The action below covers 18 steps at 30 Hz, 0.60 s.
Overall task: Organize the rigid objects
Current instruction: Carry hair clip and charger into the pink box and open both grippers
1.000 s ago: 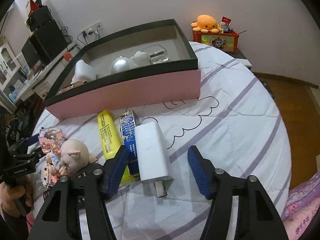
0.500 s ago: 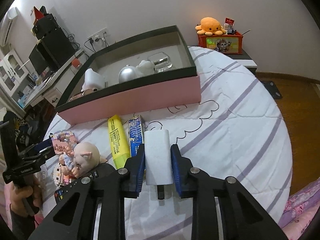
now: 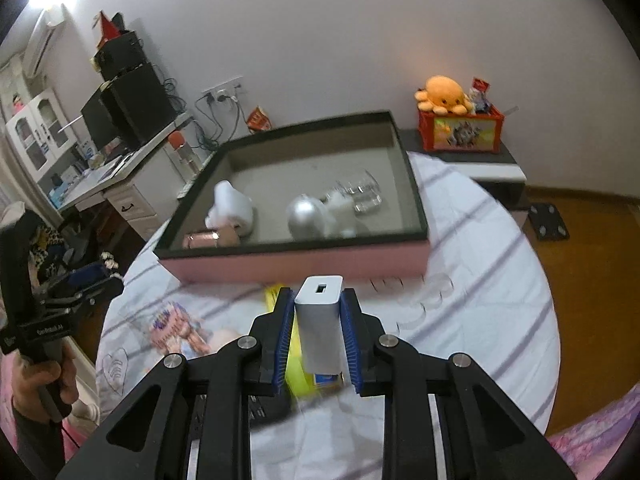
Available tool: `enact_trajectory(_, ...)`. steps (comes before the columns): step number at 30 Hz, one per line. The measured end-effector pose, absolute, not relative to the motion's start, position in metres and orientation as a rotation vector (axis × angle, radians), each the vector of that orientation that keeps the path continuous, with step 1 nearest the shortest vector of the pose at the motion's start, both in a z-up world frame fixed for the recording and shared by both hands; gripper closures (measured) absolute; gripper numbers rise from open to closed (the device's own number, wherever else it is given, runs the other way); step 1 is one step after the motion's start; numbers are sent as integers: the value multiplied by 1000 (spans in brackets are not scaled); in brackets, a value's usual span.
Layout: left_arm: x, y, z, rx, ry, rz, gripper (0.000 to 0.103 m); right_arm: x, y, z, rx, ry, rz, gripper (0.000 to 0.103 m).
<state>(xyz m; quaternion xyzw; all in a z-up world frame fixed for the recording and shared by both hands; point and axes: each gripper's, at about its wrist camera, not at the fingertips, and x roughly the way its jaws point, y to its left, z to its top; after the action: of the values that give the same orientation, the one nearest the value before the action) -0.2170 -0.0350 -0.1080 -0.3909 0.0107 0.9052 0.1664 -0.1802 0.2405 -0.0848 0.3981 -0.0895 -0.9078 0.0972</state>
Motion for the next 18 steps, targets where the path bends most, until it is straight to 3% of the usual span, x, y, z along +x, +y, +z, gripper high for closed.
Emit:
enact_trajectory(12,-290,24,-73,-1007,86,2522,7,-239,235,-49,1073,-245,-2660,79)
enact_trajectory(18,-300,39,-73,-993,116,2501,7,-233,235,-70,1144,-194,-2647,79)
